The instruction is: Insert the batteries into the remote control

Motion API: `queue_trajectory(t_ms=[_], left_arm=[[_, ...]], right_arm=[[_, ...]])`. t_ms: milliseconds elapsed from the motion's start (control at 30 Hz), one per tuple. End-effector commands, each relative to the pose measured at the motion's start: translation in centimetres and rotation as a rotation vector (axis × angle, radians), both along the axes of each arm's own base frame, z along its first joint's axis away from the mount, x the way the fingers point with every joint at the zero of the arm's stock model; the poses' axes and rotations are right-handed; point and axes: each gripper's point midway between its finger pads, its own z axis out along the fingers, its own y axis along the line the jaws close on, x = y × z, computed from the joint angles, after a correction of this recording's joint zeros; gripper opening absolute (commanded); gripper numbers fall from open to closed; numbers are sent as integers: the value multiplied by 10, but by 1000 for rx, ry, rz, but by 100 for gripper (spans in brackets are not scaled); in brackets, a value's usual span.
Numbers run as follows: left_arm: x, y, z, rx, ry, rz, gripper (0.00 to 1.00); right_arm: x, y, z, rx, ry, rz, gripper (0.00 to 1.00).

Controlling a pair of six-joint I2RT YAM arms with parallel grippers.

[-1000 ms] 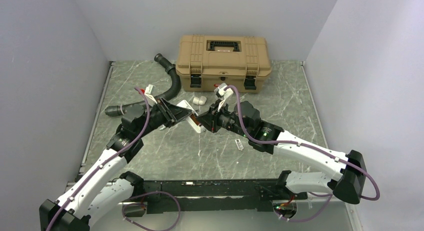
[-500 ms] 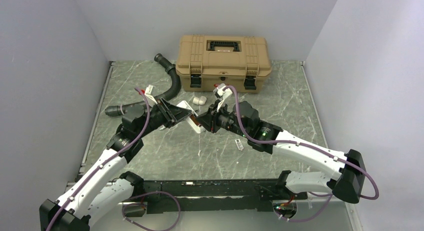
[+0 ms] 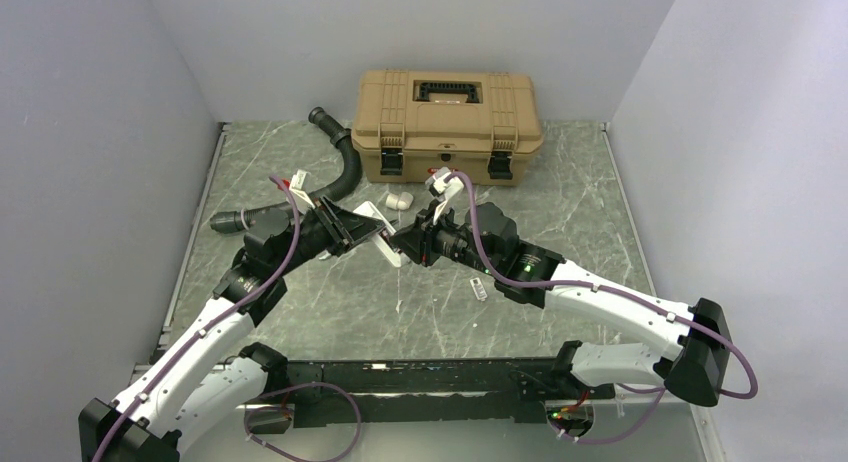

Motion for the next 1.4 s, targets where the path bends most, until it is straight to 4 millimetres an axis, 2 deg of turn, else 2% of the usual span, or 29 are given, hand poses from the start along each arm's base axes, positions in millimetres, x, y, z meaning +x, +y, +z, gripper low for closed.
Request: queue_trajectory(t_ms=[0,200,333,433,567,733,867,1067,1367], left_arm=[[-4,-1,29,-64,-80,-13,0],[-6,1,25,-42,-100,-15,0],[-14,2,26,-40,-162,-38,0],[-21,5,27,-23,-213,-48,0],[-33,4,30,-6,-268,-95,0],[-47,-3,37,-32,-324,-184,0],[-53,-8,41,-46,-356,-240,0],[-55,-15,48,-45,-382,-299,0],[-52,-17,57,-67,-392,-300,0]], right_arm=[[2,1,8,3,-17,-6,21],[2,-7,25,39,-63,-23,23],[4,-14,31,44,-67,-55,29],[4,-19,35,39,-55,-71,38],[3,-29,36,34,-21,-73,56],[0,-43,41,122,102,45,80],[-9,-52,48,200,138,138,91],[-30,-39,51,275,196,305,96],[-27,-30,34,253,239,337,97]])
